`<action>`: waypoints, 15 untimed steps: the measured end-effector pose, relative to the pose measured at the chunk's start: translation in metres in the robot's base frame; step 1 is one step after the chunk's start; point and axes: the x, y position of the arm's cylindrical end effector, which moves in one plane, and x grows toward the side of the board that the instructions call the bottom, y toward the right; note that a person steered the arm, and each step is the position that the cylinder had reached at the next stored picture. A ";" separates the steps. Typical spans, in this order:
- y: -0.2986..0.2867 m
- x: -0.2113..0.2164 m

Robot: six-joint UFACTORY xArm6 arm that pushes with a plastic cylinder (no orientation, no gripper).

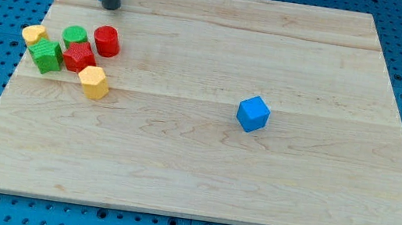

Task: Slide blue cube near to the blue triangle

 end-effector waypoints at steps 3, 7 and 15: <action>0.276 0.085; 0.234 0.217; 0.236 -0.046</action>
